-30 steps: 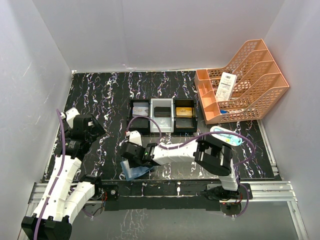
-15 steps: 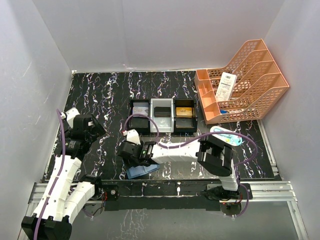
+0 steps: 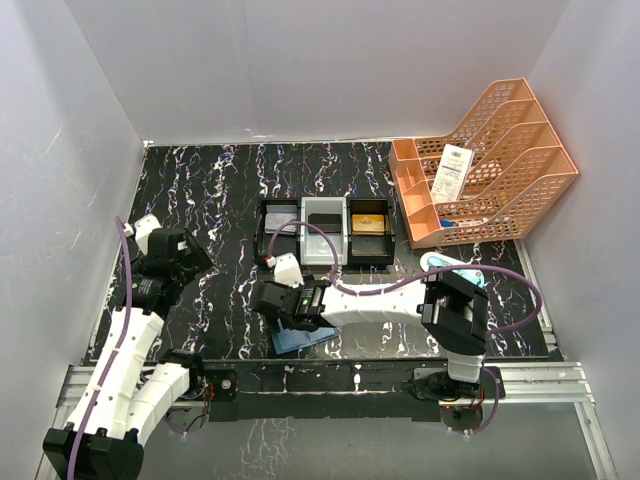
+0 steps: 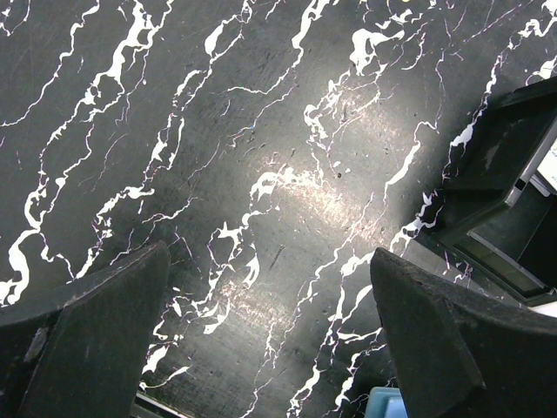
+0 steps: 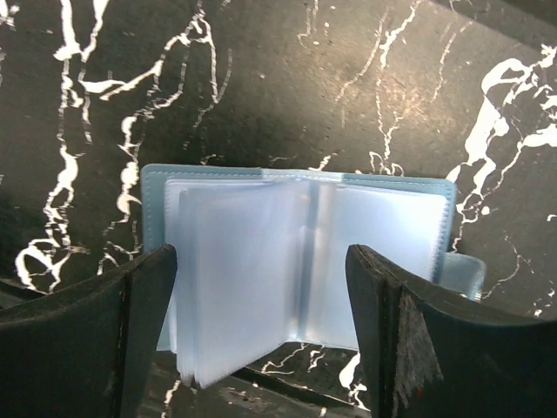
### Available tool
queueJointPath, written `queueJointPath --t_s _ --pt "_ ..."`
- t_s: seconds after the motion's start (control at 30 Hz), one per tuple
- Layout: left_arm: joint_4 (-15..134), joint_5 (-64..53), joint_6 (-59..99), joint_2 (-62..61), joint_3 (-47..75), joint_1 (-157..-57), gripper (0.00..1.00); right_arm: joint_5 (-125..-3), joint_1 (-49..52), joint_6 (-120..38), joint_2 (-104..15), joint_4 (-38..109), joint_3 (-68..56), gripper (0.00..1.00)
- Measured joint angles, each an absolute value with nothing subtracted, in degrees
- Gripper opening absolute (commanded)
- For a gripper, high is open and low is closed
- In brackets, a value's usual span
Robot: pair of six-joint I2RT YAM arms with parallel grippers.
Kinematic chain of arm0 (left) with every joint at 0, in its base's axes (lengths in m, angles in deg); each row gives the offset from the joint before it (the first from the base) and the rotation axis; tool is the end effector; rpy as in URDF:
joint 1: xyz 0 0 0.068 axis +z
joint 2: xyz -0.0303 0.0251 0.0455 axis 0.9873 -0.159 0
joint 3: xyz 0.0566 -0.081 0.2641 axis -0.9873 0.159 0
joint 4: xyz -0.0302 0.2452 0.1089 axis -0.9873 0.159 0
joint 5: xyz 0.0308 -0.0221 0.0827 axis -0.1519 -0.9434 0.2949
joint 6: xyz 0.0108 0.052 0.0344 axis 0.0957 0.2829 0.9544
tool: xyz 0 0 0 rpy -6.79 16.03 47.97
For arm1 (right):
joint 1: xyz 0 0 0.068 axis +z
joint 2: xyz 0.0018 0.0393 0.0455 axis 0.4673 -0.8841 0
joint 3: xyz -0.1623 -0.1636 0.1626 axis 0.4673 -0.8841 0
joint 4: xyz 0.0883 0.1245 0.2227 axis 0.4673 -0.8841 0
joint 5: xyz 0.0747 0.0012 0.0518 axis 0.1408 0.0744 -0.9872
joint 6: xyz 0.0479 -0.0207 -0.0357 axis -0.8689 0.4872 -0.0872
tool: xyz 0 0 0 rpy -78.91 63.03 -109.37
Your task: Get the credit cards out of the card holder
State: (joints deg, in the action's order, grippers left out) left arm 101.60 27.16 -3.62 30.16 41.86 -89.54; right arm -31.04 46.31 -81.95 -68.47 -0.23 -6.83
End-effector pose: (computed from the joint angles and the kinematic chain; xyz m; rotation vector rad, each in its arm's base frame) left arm 0.1714 -0.0059 0.2880 -0.7136 2.0852 0.0608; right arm 0.1261 0.3673 0.1947 -0.4642 2.5088 0.1831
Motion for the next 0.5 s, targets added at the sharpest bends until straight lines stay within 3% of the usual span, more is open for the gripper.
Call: queueJointPath --t_s 0.3,0.5 --pt "101.10 26.92 -3.59 30.05 41.86 -89.54 0.99 -34.56 45.92 -80.81 -66.81 -1.13 -7.68 0.83" --pt "100.94 26.70 -3.57 29.73 41.86 -89.54 0.99 -32.70 45.07 -81.49 -57.30 -0.52 -10.98 0.81"
